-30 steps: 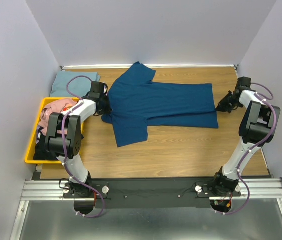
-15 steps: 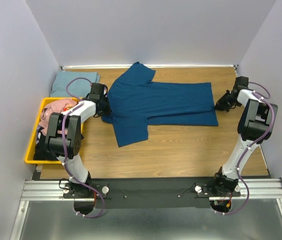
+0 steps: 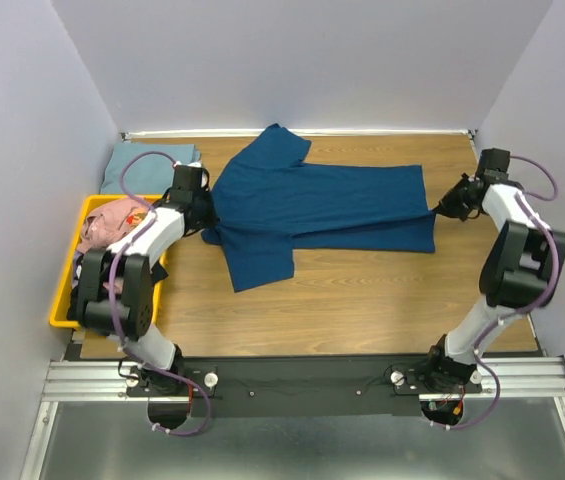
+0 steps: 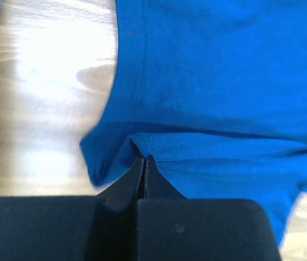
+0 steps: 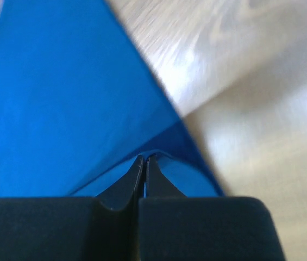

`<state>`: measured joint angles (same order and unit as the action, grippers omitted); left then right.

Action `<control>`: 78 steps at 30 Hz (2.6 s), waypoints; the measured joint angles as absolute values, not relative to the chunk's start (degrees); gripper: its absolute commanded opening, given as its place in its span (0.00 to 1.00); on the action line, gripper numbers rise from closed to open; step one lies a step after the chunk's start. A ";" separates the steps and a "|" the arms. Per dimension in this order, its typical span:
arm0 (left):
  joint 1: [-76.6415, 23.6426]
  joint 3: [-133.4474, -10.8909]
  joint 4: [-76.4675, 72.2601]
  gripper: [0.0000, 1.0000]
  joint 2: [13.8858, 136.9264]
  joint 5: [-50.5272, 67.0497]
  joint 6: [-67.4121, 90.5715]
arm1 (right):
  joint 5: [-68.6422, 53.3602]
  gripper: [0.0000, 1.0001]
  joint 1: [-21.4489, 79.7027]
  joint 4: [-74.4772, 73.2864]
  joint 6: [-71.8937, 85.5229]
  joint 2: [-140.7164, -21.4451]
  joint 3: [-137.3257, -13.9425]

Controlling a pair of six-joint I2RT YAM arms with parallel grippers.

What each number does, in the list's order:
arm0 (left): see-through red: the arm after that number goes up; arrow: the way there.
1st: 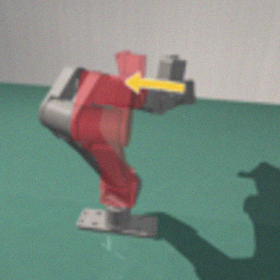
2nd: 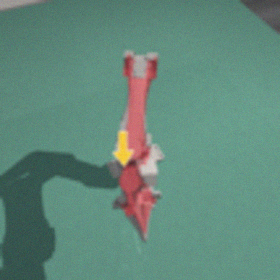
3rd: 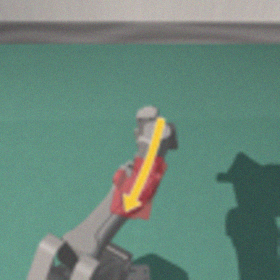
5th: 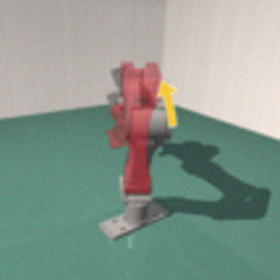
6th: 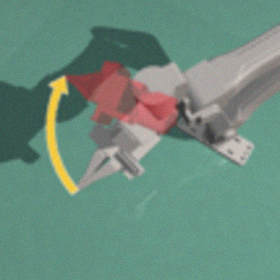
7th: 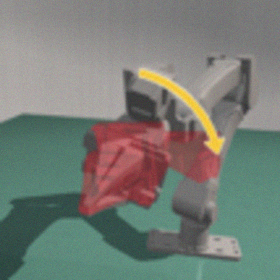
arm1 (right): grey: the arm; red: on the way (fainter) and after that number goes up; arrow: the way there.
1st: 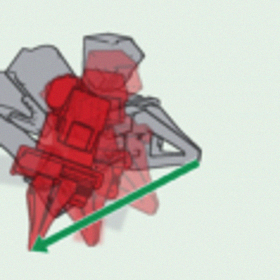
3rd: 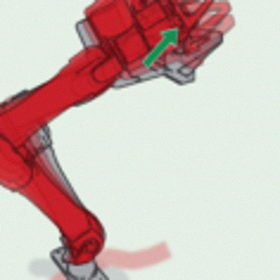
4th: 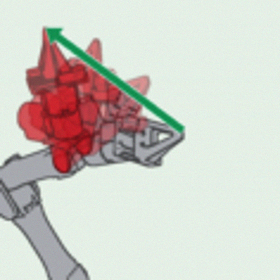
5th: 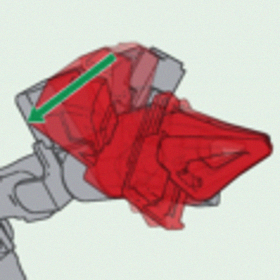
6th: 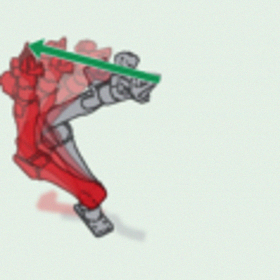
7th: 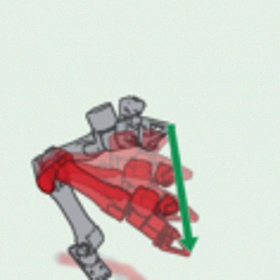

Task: Fold and stack the t-shirts
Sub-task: Fold the tshirt

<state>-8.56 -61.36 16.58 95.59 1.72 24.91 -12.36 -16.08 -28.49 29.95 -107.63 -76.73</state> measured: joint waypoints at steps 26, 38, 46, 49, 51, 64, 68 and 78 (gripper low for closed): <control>-8.12 -37.87 22.81 0.00 63.55 4.56 29.87 | -7.88 0.01 -16.08 -40.18 31.62 -59.68 -42.37; -6.72 -49.06 20.69 0.00 78.65 3.40 26.92 | -5.43 0.01 -16.08 -37.08 31.40 -77.87 -57.17; -6.48 -55.92 18.63 0.00 89.21 3.38 24.86 | -6.72 0.01 -16.08 -32.77 30.33 -91.68 -63.00; -6.42 -57.01 17.87 0.00 92.01 3.38 24.73 | -7.22 0.01 -16.05 -32.18 29.91 -96.01 -64.95; -6.42 -57.32 17.69 0.00 93.19 3.38 24.64 | -7.55 0.01 -16.05 -31.86 29.87 -98.06 -66.26; -5.72 -57.01 14.94 0.01 95.92 3.38 24.69 | -8.54 0.02 -14.90 -30.41 29.36 -105.58 -71.42; -5.69 -56.18 14.37 0.11 96.05 3.38 24.91 | -8.54 0.07 -14.81 -29.85 29.04 -106.85 -71.42; -5.56 -53.52 13.69 0.56 93.73 2.15 25.41 | -7.99 0.56 -11.94 -29.56 26.55 -106.83 -71.44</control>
